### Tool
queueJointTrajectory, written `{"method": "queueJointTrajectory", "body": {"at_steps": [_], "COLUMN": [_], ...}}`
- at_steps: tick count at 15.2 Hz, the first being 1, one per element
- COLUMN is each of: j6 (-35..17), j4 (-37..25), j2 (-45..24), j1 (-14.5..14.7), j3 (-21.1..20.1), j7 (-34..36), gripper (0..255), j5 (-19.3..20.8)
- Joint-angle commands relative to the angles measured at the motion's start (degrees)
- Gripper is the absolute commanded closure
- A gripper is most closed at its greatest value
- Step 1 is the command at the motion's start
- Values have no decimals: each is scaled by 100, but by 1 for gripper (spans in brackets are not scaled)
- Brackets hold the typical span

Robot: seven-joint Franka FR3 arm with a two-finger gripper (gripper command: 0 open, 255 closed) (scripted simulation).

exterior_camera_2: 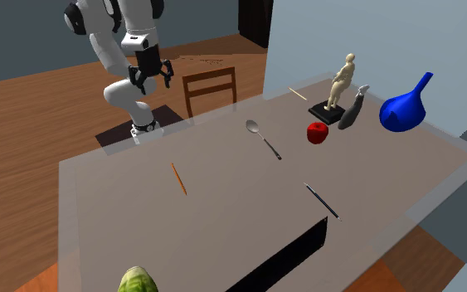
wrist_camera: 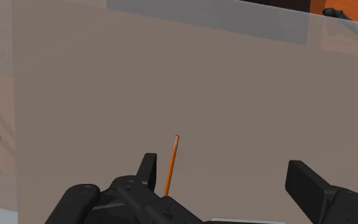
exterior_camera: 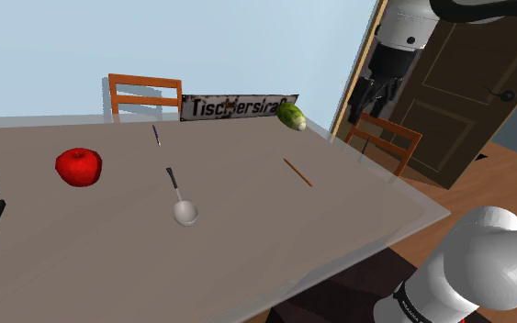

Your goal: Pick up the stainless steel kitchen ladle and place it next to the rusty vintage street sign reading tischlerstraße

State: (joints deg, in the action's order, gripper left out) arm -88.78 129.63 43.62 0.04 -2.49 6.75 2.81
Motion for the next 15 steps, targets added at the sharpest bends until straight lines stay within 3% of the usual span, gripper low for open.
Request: {"method": "queueJointTrajectory", "body": {"at_steps": [1, 15], "j6": [0, -1790], "j4": [0, -53], "j2": [0, -1921], "j1": [0, 254], "j3": [0, -991], "j7": [0, 1395], "gripper": [0, 0], "j5": [0, -732]}}
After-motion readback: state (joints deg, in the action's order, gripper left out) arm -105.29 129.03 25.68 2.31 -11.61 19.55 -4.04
